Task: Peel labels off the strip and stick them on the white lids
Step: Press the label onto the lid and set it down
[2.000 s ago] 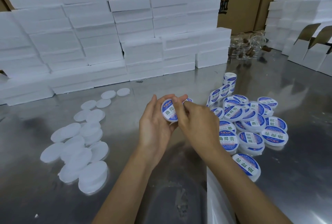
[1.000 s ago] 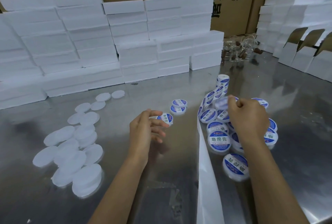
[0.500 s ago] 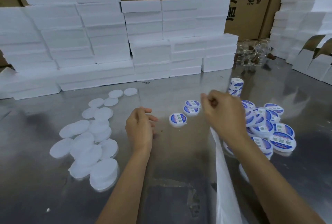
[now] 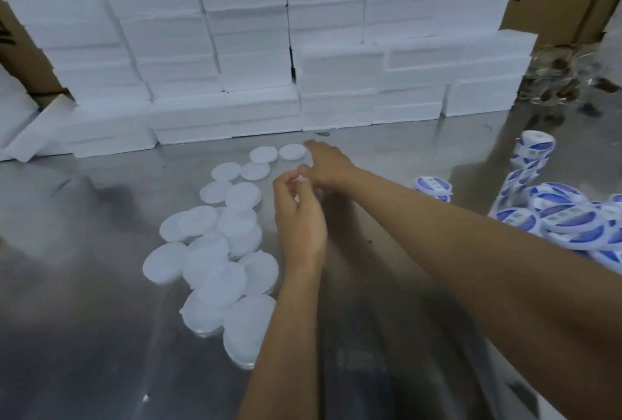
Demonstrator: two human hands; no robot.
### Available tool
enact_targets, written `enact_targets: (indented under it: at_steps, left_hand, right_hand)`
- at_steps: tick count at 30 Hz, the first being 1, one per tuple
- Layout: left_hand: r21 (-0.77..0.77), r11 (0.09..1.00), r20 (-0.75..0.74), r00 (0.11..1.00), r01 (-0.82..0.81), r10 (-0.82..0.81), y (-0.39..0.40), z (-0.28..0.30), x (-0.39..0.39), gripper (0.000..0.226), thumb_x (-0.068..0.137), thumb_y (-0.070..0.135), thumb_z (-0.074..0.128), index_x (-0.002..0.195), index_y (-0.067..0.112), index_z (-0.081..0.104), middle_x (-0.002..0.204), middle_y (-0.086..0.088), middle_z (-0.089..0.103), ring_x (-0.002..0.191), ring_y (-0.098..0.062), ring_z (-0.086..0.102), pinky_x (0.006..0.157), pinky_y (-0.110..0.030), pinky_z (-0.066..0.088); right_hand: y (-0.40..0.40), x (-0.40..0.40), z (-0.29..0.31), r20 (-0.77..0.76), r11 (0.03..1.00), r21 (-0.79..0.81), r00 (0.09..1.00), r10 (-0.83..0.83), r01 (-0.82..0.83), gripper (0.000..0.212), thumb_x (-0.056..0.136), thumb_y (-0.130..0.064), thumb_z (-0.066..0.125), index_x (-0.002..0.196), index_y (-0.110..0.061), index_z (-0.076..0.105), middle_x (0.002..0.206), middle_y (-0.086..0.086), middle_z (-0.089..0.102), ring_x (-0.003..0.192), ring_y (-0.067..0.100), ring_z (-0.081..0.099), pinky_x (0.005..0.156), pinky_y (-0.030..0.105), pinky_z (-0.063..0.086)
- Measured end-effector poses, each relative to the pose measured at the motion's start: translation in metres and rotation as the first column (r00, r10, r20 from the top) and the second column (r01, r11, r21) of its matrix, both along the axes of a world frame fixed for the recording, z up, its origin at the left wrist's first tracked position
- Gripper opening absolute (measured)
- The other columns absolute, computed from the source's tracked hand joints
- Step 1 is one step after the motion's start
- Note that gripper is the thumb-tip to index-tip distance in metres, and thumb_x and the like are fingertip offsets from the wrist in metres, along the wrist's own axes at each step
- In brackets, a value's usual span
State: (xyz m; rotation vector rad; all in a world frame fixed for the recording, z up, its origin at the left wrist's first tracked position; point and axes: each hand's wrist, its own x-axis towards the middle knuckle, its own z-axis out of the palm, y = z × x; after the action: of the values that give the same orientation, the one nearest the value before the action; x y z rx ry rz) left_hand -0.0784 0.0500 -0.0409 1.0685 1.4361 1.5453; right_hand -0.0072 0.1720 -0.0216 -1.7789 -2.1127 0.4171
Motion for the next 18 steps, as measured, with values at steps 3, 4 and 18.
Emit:
enact_targets:
  at_steps: [3, 4, 18]
  left_hand:
    - [0.010, 0.999, 0.034, 0.999, -0.039, 0.038, 0.004, -0.003, -0.002, 0.019, 0.103, 0.026, 0.042, 0.115, 0.031, 0.055, 0.098, 0.022, 0.060, 0.082, 0.020, 0.053, 0.068, -0.006, 0.035]
    - [0.009, 0.999, 0.046, 0.998, -0.049, 0.048, 0.006, -0.004, -0.003, 0.020, 0.102, 0.025, 0.043, 0.116, 0.029, 0.057, 0.101, 0.020, 0.061, 0.086, 0.015, 0.054, 0.069, -0.007, 0.036]
    - [-0.049, 0.998, 0.084, 0.996, -0.030, 0.034, 0.010, -0.005, -0.013, 0.021, 0.099, 0.024, 0.044, 0.115, 0.037, 0.051, 0.111, 0.009, 0.062, 0.098, -0.010, 0.062, 0.081, -0.028, 0.048]
  right_hand:
    - [0.033, -0.012, -0.012, -0.059, 0.997, -0.017, 0.996, -0.072, 0.071, 0.074, 0.091, -0.044, 0.059, 0.152, -0.019, 0.026, 0.151, 0.010, 0.039, 0.136, 0.035, 0.036, 0.107, 0.041, 0.033]
    - [0.041, -0.016, -0.015, -0.106, 0.996, -0.015, 0.991, -0.085, 0.084, 0.075, 0.090, -0.045, 0.060, 0.152, -0.020, 0.026, 0.150, 0.010, 0.040, 0.137, 0.035, 0.035, 0.107, 0.041, 0.033]
    - [0.020, -0.007, 0.004, -0.397, 0.998, -0.048, 0.917, -0.045, 0.029, 0.050, 0.076, -0.028, 0.077, 0.113, -0.012, 0.048, 0.093, -0.001, 0.053, 0.087, 0.018, 0.052, 0.073, 0.031, 0.043]
